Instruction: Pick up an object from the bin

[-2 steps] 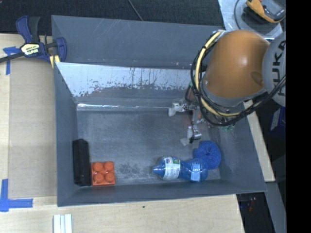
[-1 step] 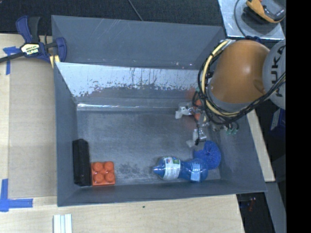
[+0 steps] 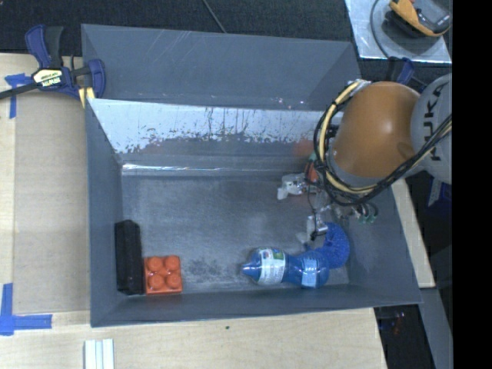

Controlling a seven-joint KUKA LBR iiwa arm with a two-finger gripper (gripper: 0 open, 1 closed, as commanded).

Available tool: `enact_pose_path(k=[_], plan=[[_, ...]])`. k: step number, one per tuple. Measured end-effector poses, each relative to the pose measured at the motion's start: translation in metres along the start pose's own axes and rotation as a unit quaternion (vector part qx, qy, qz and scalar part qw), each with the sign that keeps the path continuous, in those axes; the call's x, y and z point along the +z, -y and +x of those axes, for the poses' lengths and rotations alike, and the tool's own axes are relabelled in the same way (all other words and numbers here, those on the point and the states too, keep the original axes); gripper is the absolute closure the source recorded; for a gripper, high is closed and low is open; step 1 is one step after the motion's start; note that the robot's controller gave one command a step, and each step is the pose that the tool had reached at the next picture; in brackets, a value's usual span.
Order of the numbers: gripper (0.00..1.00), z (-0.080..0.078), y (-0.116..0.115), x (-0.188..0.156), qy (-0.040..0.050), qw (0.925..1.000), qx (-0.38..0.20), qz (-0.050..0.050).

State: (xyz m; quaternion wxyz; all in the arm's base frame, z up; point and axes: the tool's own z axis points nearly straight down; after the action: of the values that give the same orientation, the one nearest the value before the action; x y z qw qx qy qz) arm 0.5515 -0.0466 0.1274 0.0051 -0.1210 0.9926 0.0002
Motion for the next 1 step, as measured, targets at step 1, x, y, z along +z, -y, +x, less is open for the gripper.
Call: enact_pose_path(k=[1], plan=[[0.00,0.0116,0.0342,0.0192,0.0034,1.0000,-0.002,0.001]])
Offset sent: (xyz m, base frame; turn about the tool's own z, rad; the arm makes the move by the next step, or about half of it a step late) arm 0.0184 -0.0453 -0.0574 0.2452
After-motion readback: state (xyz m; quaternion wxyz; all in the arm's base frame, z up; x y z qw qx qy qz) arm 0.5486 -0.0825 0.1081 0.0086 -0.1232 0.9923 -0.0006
